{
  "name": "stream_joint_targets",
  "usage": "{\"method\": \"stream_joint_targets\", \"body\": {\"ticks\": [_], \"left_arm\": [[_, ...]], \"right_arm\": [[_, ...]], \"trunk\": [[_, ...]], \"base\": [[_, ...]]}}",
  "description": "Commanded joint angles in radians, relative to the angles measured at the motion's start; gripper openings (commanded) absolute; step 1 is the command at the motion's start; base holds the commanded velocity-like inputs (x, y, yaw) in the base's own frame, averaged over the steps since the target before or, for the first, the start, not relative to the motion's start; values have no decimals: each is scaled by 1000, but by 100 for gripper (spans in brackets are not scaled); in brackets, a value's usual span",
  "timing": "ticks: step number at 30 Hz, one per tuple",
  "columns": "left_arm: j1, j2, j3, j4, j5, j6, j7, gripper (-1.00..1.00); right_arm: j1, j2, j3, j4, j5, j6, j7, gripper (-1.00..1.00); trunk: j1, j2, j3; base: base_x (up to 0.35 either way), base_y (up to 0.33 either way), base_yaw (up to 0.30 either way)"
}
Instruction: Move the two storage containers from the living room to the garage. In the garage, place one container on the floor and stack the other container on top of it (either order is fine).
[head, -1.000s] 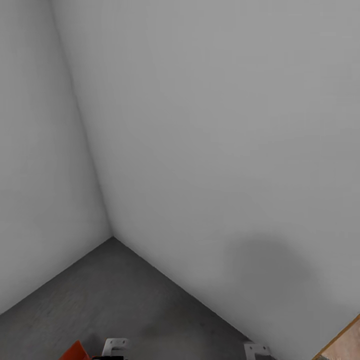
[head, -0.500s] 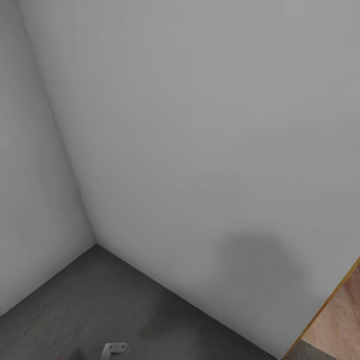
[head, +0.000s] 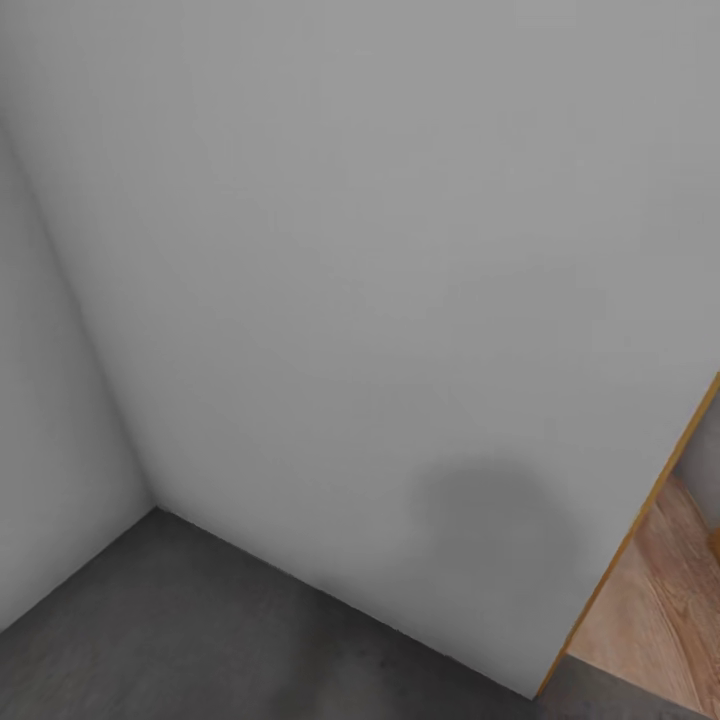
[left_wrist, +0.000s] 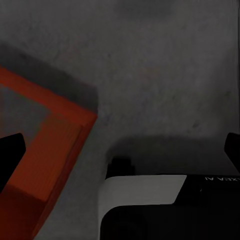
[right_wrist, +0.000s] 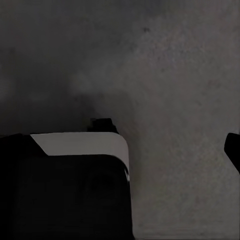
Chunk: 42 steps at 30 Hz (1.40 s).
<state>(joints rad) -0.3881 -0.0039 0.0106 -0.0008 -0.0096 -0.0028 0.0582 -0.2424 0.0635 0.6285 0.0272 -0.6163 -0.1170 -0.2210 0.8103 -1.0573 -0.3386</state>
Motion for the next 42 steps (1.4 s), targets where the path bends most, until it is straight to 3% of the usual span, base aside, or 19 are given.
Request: {"method": "stream_joint_targets", "body": {"ticks": [1,24,42], "left_arm": [[0,0,1,0,-1,0,3,100],[3,2,0,-2,-7,0,3,100],[3,2,0,-2,-7,0,3,100]], "right_arm": [[1,1,8,3,-10,-5,3,100],[11,-1,8,4,-13,-6,14,100],[11,0,8,4,-14,-6,14,100]], "trunk": [[0,-1,0],[0,-1,24],[0,-1,45]], "base": [[0,0,-223],[0,0,-188],[0,0,-17]]}}
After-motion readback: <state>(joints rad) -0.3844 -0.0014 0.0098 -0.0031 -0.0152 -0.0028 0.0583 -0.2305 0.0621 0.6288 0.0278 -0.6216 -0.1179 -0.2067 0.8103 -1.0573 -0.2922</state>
